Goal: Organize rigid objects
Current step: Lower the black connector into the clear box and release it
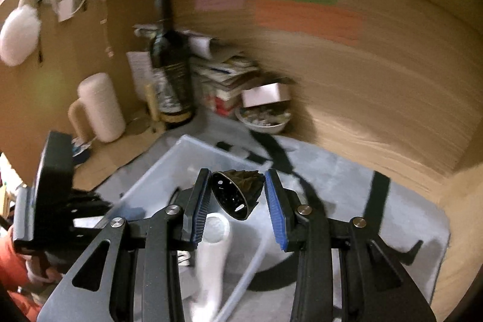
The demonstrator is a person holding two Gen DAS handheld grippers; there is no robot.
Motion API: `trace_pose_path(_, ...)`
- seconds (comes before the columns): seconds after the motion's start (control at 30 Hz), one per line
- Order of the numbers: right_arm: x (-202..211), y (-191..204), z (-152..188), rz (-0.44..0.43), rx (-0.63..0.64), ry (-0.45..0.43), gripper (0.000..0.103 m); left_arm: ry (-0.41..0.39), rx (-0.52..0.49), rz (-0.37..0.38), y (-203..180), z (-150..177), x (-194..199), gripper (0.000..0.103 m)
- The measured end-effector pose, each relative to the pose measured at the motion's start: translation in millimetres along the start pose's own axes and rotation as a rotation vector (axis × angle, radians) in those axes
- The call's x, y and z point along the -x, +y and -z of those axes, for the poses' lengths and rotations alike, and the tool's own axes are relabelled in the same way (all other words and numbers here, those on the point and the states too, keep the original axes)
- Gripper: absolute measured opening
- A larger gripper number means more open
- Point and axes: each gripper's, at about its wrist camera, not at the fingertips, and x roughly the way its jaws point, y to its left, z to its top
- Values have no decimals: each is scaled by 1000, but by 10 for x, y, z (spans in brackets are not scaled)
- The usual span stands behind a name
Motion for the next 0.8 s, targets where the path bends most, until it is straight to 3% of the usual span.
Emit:
trace_pose_path(0.37,-377,354,311,-96,106,145,33,-1,1,0,1,-10,2,16)
trace_pose_path(0.47,-462,379,368,-88,123,190,33,-1,1,1,2,-9,2,16)
trace_pose_path(0.63,-440,302,352,-102,71,215,33,-4,-1,0,-1,-14,4,16)
trace_pose_path(0.8,-388,290,348,-65,58,208,46,-6,-3,9,-4,-37,7,16)
